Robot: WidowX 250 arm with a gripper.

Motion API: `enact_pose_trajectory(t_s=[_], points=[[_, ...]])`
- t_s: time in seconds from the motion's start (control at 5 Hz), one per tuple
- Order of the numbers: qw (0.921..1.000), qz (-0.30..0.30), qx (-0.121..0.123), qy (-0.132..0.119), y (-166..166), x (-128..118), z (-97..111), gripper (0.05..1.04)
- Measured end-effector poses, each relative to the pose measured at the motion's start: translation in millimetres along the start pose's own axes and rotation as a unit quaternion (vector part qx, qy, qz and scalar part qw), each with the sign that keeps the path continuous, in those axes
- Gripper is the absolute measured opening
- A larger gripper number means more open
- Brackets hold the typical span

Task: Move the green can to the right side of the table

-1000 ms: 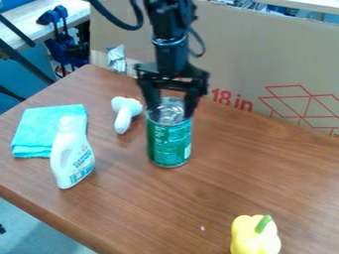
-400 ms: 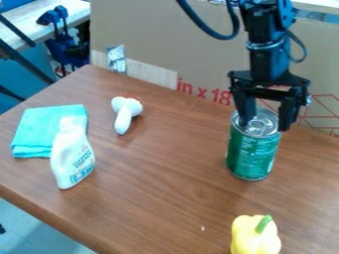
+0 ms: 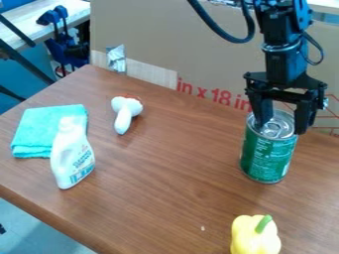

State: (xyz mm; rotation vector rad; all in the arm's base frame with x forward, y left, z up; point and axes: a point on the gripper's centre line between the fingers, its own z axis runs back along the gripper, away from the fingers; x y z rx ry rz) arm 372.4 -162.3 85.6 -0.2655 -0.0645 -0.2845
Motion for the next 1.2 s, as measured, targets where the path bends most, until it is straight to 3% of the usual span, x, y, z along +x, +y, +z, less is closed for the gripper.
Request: enact_pose_trajectory(t_s=[0.2,0.6,0.8,1.0,1.2], points=[[0.9997,-0.005,0.020,-0.012,-3.2,-4.9,3.5,1.001],[0.9944,-0.021,0.096,-0.041,-7.3,-35.4,24.9,1.000],[0.9910,0.002,0.128,-0.040,1.2,-54.7,47.2,1.000],[0.9903,0.014,0.131,-0.045,-0.5,-73.9,77.1,1.000],[0.9943,0.025,0.103,0.010,-8.4,-95.3,83.0,1.000]])
